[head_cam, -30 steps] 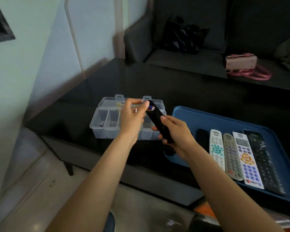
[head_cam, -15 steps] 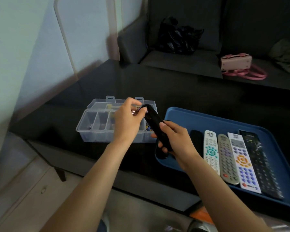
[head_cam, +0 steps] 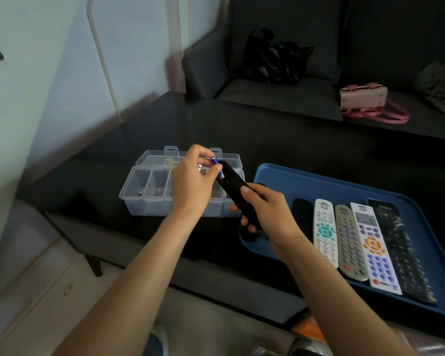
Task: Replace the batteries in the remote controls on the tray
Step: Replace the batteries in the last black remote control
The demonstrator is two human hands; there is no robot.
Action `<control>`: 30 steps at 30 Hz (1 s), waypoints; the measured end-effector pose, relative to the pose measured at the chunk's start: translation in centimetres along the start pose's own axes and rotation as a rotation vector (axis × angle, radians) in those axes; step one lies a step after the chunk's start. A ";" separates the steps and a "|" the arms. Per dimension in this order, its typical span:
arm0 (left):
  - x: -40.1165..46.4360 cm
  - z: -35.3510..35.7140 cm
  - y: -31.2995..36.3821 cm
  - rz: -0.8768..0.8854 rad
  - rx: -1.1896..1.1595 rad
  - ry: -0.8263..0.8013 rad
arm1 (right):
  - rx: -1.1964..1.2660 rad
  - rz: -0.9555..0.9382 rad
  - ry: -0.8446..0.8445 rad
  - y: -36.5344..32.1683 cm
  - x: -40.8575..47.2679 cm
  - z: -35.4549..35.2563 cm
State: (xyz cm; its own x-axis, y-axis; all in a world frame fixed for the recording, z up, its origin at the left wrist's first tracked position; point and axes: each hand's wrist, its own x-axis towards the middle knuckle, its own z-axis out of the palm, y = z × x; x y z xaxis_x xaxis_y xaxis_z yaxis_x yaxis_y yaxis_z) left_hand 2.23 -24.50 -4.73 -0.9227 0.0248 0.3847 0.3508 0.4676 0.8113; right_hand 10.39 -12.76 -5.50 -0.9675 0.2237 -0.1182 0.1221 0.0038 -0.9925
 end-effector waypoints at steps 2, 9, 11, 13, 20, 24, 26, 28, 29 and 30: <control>-0.1 0.0 0.2 -0.005 -0.015 0.024 | 0.017 -0.008 0.012 -0.1 0.0 0.1; -0.7 0.8 -0.3 -0.015 -0.016 0.055 | 0.021 -0.059 0.021 0.0 -0.4 0.4; -1.1 1.1 -0.1 -0.008 0.019 0.075 | 0.024 -0.073 0.033 0.0 -0.6 0.4; -1.3 1.2 0.1 0.005 0.059 0.098 | 0.021 -0.086 0.054 0.1 -0.7 0.4; -2.4 1.9 0.1 0.241 0.260 0.085 | -0.043 -0.158 0.093 0.2 -0.5 0.4; -2.6 1.9 0.6 0.293 0.353 -0.014 | -0.024 -0.161 0.111 0.0 -0.3 0.1; -2.4 1.8 0.6 0.259 0.336 -0.051 | -0.021 -0.137 0.117 0.2 -0.3 0.1; -2.1 1.7 0.5 0.152 0.206 -0.111 | 0.034 -0.076 0.135 0.4 -0.2 -0.1; -1.9 1.7 0.5 0.083 0.088 -0.143 | 0.076 -0.037 0.143 0.4 -0.2 -0.2; -1.6 1.6 0.5 0.028 -0.043 -0.168 | 0.115 0.000 0.146 0.4 -0.1 -0.3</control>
State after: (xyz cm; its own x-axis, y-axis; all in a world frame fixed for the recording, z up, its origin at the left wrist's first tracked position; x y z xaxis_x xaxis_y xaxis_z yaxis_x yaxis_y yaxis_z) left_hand 3.64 -22.88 -5.66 -0.9249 0.1865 0.3313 0.3800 0.4265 0.8208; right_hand 10.65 -12.52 -5.91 -0.9240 0.3630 -0.1206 0.0877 -0.1060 -0.9905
